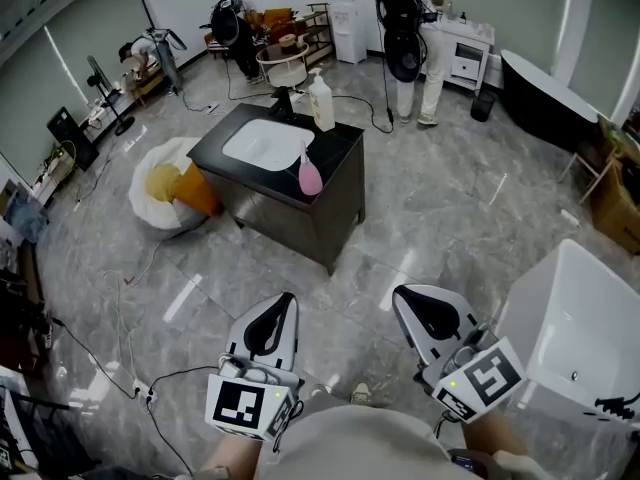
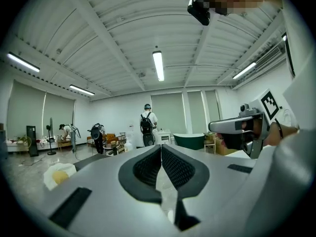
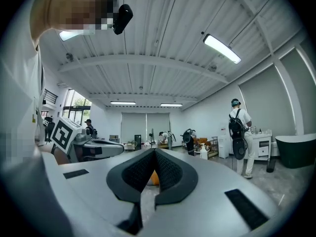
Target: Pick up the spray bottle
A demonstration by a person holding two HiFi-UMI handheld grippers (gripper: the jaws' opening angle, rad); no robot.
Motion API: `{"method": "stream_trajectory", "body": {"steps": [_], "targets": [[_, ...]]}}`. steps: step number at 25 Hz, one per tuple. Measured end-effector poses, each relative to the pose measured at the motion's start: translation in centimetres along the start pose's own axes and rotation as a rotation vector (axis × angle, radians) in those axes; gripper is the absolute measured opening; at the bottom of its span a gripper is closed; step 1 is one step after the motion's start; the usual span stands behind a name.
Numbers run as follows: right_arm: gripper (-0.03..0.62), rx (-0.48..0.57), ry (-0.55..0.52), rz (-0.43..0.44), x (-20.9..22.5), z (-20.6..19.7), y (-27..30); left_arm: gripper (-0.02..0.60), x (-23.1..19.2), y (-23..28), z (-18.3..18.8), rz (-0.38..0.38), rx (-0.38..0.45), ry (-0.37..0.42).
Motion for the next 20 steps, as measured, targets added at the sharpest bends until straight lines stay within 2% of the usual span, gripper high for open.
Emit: {"method": "stream_trajectory", "body": {"steps": [3,4,5,6,11,20], "targets": [[0.029,-0.002,-0.004,0.000,0.2,0.0,0.1,0.025,-0.1,-0.1,0.1,0.019,0.021,-0.043],[0.029,0.000,-0.002,0.000,0.2,0.0,0.1,0.045,-0.1,-0.1,0.1,0.026,0.024,-0.045],[0.029,0.003,0.002,0.001,0.2,-0.1,0.0,0.153,-0.1,-0.1,0.0,0.033,0.025,-0.047],[0.029,0.005,0.007,0.002,0.3,-0.3,0.0,0.225,-0.2,-0.1,0.0,0.043,0.027,-0.053],[0.029,-0.019,0.043,0.015,0.8,-1.1,0.4,0.232,-1.0,0.3,0.2,0.094,0.028,-0.063],[0.029,-0.037,0.026,0.000,2.8,-1.8,3.4,0.232,-2.8,3.3,-0.2,0.089,0.026,-0.036]]}}
Point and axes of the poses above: the fingertips, and each gripper's own axes: y forward along the fingers, x to its right, z out of its top, the point moved 6 cm from there along -y, backward along the fingers, and after that the axes turned 2 degrees about -x, right-handed, at the moved point
